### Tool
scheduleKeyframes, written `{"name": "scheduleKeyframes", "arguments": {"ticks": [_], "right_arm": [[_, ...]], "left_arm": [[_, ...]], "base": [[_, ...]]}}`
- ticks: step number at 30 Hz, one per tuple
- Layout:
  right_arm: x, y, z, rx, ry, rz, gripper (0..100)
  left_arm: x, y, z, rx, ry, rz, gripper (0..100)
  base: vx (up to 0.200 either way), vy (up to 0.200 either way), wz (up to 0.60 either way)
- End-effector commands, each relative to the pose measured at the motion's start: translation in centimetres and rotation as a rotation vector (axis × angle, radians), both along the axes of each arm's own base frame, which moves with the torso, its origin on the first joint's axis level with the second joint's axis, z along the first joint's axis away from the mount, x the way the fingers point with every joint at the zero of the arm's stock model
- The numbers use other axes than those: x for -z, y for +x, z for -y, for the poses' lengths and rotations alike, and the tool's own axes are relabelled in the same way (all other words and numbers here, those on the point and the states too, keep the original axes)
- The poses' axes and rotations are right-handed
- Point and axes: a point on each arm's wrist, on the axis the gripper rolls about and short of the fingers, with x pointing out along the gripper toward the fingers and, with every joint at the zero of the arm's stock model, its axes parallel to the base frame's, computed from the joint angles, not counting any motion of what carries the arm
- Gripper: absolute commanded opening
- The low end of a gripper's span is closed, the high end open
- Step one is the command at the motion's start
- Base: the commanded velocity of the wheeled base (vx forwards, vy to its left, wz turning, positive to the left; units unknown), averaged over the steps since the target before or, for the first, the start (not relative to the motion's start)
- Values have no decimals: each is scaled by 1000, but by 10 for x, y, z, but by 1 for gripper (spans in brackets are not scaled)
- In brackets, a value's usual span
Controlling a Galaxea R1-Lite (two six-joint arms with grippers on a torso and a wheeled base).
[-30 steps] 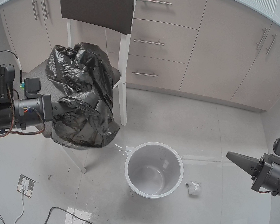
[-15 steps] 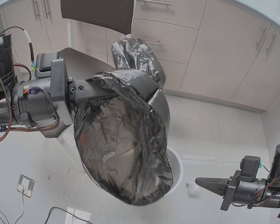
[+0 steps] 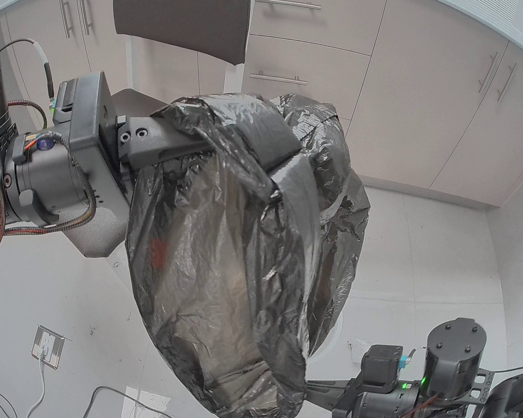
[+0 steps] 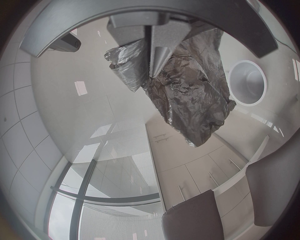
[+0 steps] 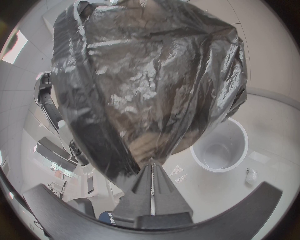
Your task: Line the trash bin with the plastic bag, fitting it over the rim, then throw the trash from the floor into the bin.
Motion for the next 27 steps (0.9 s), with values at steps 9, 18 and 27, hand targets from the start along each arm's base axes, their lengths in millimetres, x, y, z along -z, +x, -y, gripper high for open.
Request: {"name": "scheduleKeyframes", "arguments": {"ticks": [9, 18, 27], "right_arm": [[35, -4, 4, -1, -141, 89, 0], [52, -7, -2, -66, -217, 85, 100], [48, -4, -27, 77, 18, 41, 100]], "left_arm": [[6, 7, 3, -9, 12, -16, 0], [6, 7, 3, -14, 3, -1, 0], [7, 6, 2, -9, 6, -4, 0]], "base": [[0, 0, 0], [0, 0, 0], [0, 0, 0]]}}
